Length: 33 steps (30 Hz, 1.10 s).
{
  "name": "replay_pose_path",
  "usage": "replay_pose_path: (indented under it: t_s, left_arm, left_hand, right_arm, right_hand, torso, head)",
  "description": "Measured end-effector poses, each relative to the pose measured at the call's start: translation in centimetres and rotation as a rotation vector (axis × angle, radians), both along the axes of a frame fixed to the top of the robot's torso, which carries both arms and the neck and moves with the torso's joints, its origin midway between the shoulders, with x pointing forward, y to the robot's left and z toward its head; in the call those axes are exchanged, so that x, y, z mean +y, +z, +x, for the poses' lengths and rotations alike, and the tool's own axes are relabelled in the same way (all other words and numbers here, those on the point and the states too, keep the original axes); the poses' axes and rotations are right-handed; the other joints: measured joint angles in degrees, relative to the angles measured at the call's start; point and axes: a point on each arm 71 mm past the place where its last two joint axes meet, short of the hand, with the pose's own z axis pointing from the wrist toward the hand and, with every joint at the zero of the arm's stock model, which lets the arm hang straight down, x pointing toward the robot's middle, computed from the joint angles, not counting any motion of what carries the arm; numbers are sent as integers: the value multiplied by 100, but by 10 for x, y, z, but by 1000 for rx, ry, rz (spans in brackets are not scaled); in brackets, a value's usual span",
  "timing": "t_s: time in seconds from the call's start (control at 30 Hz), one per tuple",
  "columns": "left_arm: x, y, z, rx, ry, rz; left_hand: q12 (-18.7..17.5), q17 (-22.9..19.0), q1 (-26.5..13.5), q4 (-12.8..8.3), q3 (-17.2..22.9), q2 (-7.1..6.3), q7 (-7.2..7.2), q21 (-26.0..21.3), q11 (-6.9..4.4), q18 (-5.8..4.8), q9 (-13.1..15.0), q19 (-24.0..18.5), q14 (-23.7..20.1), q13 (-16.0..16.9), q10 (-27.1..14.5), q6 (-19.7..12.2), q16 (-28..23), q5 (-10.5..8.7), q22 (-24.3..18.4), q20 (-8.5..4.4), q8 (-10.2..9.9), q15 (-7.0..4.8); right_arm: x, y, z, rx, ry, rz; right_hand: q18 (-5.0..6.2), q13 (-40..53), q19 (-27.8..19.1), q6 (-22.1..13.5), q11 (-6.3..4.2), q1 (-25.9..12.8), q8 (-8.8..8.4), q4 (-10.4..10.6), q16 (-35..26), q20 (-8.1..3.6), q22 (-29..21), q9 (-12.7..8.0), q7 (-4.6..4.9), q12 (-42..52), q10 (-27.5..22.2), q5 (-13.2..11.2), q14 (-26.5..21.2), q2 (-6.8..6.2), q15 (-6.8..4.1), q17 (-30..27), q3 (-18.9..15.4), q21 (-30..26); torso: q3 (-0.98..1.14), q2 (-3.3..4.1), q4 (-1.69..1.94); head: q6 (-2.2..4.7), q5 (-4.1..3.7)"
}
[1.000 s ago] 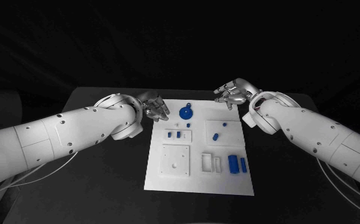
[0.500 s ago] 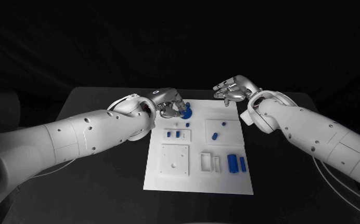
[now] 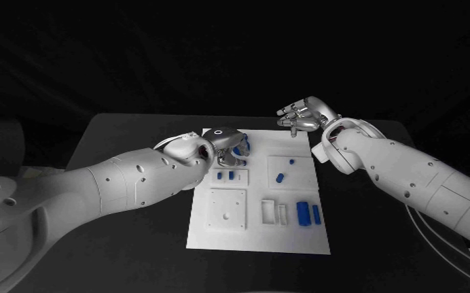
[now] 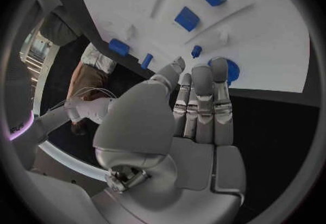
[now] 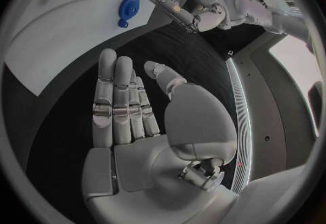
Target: Assemble the parts on the task board
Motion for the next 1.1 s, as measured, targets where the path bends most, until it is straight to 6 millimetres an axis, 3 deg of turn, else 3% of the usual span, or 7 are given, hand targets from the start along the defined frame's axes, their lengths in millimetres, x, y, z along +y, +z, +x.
replay_pose_path:
  t_s: [0.27, 0.53, 0.77, 0.87, 1.1]
  left_arm:
    - [-4, -10, 1, -7, -11, 39]
    - [-7, -12, 3, -17, -14, 51]
    - [-9, -15, 5, -18, -10, 62]
    - [-8, -16, 6, -17, -4, 68]
    - [-5, -18, 9, -15, 7, 79]
  left_hand:
    - [0, -24, 67, 15, -131, -67, 2, 29, 33, 0, -22, 19, 44, -5, -374, -273, 36, 22, -1, 19, 0, -14]
    - [0, -30, 109, 30, -221, -27, 0, 52, 15, -1, -22, 19, 105, -5, -362, -328, 169, 35, -1, 19, 0, -36]
    - [0, -23, 114, 35, 32, -22, 13, 138, -12, 2, -22, 19, 126, -4, -194, -231, 254, 70, -2, 19, 0, -16]
    - [0, -24, 71, 49, 219, 22, 21, 230, -15, 86, -22, 19, 125, -10, -123, -181, 294, 70, -2, 20, 0, -16]
    - [0, -24, 84, 66, 439, 70, 71, 341, -14, 87, -21, 19, 156, -9, 15, -70, 302, 91, -2, 20, 0, 14]
  right_arm:
    - [2, 2, 0, -7, 2, 5]
    - [3, 4, 0, -11, 3, 8]
    - [5, 5, 0, -13, 7, 11]
    - [5, 5, 0, -13, 8, 12]
    - [6, 5, 0, -14, 9, 12]
  right_hand:
    - [-2, 0, 20, -1, 0, 0, 0, 0, 0, 20, -34, 0, 0, 0, -40, 0, 0, 0, 0, 0, 0, 0]
    - [-5, 1, 20, -1, 0, 0, 0, 0, -21, 20, -58, -1, 0, 0, -40, 46, 0, 0, 0, 1, 0, 0]
    - [-7, 1, 20, -1, 0, 0, 0, 15, -20, 20, -71, -1, -1, 0, -40, 66, 0, 0, 0, 1, 15, 25]
    - [-7, 1, 20, -1, 0, 1, 0, 15, -20, 20, -71, -1, -1, 0, -40, 66, 0, 0, 0, 1, 15, 26]
    - [-9, 1, 20, 0, 0, 1, 0, 15, -20, 20, -71, -2, -1, 0, -40, 66, 0, 0, 0, 1, 15, 26]
  torso:
    - [-7, 21, -18]
    - [-11, 31, -28]
    - [-11, 32, -32]
    - [-11, 32, -30]
    - [-10, 29, -24]
  head:
    - [7, -8]
    - [7, -9]
    - [-6, -25]
    - [-13, -27]
    - [-16, -41]
